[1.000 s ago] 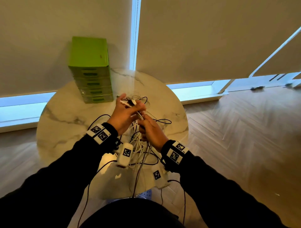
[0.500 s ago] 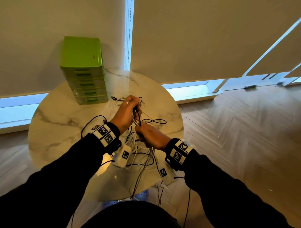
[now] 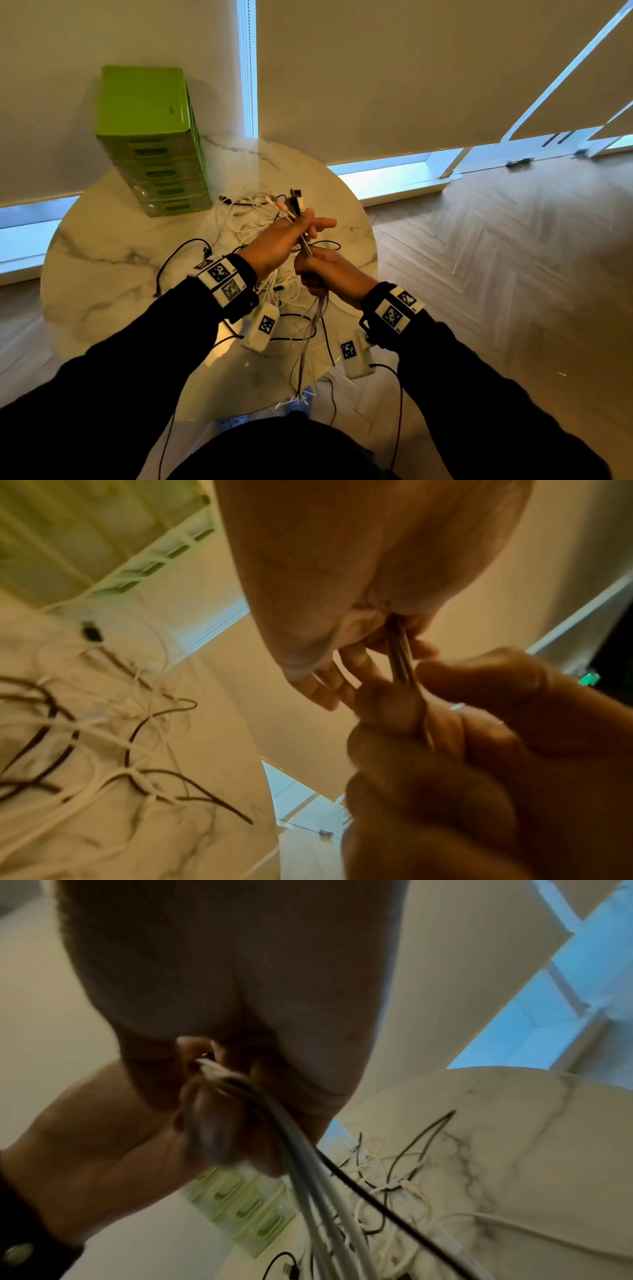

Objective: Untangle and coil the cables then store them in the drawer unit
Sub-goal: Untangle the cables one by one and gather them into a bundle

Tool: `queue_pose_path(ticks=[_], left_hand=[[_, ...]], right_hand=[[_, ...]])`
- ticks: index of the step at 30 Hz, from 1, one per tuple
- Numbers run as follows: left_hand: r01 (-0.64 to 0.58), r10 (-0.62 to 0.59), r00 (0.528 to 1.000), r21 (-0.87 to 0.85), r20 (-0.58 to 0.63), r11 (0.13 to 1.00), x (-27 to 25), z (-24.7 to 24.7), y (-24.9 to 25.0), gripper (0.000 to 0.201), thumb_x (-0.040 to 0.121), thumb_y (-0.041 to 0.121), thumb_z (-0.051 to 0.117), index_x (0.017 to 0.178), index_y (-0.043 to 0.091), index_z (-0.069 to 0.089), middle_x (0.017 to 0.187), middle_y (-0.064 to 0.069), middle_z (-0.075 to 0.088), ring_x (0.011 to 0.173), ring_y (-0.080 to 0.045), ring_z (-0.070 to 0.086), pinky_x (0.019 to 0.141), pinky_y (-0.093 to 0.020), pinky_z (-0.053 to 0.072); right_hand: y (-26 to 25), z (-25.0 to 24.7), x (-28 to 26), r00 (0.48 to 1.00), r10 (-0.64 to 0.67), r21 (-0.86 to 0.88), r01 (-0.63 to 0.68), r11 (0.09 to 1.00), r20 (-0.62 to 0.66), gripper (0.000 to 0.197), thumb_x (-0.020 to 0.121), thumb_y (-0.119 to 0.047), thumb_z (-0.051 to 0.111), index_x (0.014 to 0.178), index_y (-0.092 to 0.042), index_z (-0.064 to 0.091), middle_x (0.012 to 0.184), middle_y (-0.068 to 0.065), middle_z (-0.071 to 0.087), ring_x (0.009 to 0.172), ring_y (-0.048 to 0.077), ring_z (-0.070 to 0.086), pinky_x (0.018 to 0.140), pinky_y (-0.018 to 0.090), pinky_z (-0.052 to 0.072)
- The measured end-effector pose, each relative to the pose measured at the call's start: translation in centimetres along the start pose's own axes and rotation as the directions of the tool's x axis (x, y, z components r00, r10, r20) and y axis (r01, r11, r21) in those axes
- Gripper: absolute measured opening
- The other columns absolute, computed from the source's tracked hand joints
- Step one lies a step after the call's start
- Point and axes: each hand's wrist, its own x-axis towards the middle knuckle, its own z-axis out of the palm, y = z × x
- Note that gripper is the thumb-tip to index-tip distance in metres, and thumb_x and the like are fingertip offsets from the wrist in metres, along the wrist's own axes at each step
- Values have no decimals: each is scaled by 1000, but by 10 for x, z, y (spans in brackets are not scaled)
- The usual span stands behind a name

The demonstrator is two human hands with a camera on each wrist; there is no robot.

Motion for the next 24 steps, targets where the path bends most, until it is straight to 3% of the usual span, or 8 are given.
queue_pose_path(ticks=[5, 7, 10, 14, 16, 19, 21, 24], left_hand=[[109, -89, 993, -284, 83, 953, 4, -8, 16, 44, 107, 44, 33, 76, 15, 41, 77, -11, 73, 81, -36, 73, 88, -53, 56], [127, -99, 990, -307, 104, 943, 3, -18, 22, 44, 106, 47, 34, 76, 16, 41, 60, -4, 53, 61, -30, 63, 85, -58, 57], [133, -104, 990, -388, 96, 912, 3, -38, 28, 42, 106, 48, 34, 74, 20, 40, 59, 4, 28, 51, -14, 33, 71, -46, 59], [75, -110, 993, -481, -46, 873, 7, -64, 31, 40, 105, 47, 37, 73, 24, 40, 62, 8, 21, 51, -9, 26, 65, -34, 54], [2, -82, 988, -525, -129, 851, 10, -74, 30, 39, 105, 45, 40, 73, 25, 40, 63, 7, 20, 53, -10, 26, 68, -33, 53], [-131, -24, 962, -534, -273, 835, 17, -76, 28, 33, 105, 37, 46, 76, 24, 38, 64, 7, 26, 57, -10, 31, 71, -33, 52], [-236, 25, 926, -526, -377, 817, 23, -75, 28, 29, 103, 30, 51, 79, 24, 38, 65, 8, 31, 58, -9, 34, 69, -31, 48], [-341, 15, 847, -522, -531, 782, 32, -73, 36, 26, 99, 30, 57, 82, 24, 39, 66, 10, 34, 58, -8, 32, 62, -26, 39]], right_hand=[[58, -11, 0, 969, 183, -173, -154, 973, 167, 18, 93, -10, 59, 76, -4, 60, 66, 9, 64, 84, 31, 64, 90, 40, 50], [83, -16, -3, 910, 333, -298, -255, 920, 249, 24, 96, -12, 60, 73, -8, 64, 63, 2, 67, 80, 24, 66, 93, 36, 49], [113, -38, -11, 801, 541, -578, -321, 750, 258, 31, 96, -26, 64, 69, -11, 64, 60, -2, 67, 62, 10, 62, 82, 25, 49], [126, -87, -23, 753, 648, -705, -397, 587, 115, 40, 93, -40, 65, 64, -13, 59, 61, 5, 63, 67, 19, 65, 82, 30, 51], [120, -113, -28, 828, 556, -682, -444, 582, -65, 32, 93, -39, 66, 71, -16, 60, 66, 2, 62, 65, 19, 60, 70, 29, 49], [111, -147, -28, 896, 124, -738, -424, 525, -426, 21, 93, -39, 56, 81, -21, 55, 72, 2, 61, 71, 26, 60, 64, 32, 46], [108, -149, -23, 884, -51, -793, -389, 469, -464, 18, 94, -38, 53, 88, -21, 49, 71, 0, 58, 70, 30, 60, 66, 34, 48], [112, -116, -17, 946, 26, -873, -307, 380, -322, 20, 98, -37, 47, 113, -23, 45, 79, -3, 61, 67, 24, 59, 65, 33, 49]])
